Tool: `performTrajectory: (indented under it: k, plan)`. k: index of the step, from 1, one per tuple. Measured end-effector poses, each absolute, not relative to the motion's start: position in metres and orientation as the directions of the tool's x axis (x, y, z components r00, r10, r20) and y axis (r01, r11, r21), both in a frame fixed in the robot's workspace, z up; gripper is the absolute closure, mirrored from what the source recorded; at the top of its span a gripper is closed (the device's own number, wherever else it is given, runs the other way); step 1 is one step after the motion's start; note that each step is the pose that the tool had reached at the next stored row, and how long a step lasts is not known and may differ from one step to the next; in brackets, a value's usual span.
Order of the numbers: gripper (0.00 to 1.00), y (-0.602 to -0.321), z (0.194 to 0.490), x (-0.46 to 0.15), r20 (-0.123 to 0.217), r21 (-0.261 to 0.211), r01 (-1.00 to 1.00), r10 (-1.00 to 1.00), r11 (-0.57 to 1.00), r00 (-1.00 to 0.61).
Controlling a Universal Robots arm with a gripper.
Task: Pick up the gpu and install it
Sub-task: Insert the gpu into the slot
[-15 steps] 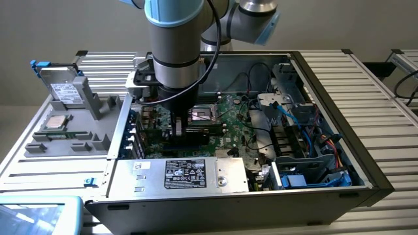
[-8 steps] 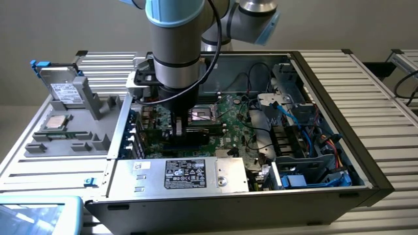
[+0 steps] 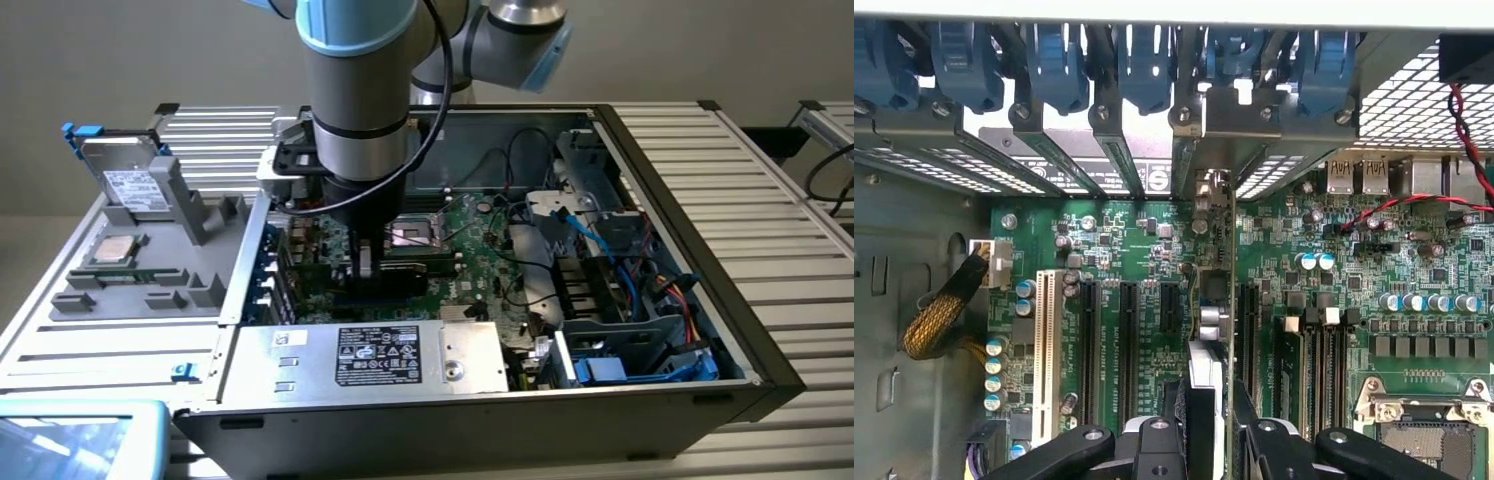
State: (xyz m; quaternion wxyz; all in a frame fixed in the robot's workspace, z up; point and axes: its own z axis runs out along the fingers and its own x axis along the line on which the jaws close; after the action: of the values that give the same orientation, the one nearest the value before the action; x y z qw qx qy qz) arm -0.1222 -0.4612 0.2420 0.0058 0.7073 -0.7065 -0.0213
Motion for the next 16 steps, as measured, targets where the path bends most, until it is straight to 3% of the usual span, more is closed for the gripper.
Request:
performTrajectory:
  k: [16]
  plan:
    - [0.72, -0.4624, 0.2418, -0.1241, -0.022, 0.038, -0.999, -1.000, -0.006, 0.006]
